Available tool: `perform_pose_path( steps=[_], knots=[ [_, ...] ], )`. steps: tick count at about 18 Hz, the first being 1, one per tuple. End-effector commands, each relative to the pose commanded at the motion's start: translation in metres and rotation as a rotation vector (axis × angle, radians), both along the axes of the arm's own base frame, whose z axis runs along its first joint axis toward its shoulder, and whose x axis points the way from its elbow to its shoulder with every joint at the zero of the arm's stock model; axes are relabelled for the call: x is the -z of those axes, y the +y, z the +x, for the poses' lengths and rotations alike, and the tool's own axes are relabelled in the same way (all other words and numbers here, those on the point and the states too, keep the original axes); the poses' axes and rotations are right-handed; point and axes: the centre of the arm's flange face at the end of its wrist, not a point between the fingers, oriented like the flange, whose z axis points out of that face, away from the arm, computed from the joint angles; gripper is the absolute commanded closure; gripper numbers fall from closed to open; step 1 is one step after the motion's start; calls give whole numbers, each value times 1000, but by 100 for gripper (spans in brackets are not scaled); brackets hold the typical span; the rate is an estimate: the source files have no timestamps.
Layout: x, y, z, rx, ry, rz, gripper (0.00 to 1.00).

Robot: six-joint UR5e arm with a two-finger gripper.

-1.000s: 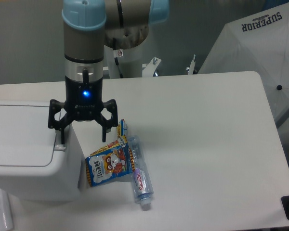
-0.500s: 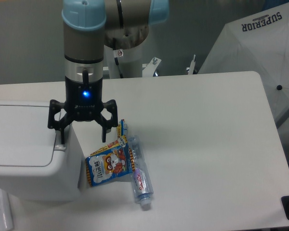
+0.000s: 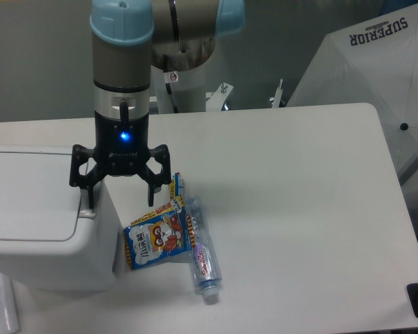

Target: Open the trash can

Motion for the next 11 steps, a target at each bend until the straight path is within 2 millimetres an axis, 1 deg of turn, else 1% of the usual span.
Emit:
perform_pose_path(
  steps=[2,7,8,11],
  knots=[
    [3,2,-1,-1,-2,-4,0],
    [1,1,-1,-1,-2,-1,0],
    [-1,1,-1,-1,1,3,0],
    [-20,-1,-2,1,24,29,0]
  ],
)
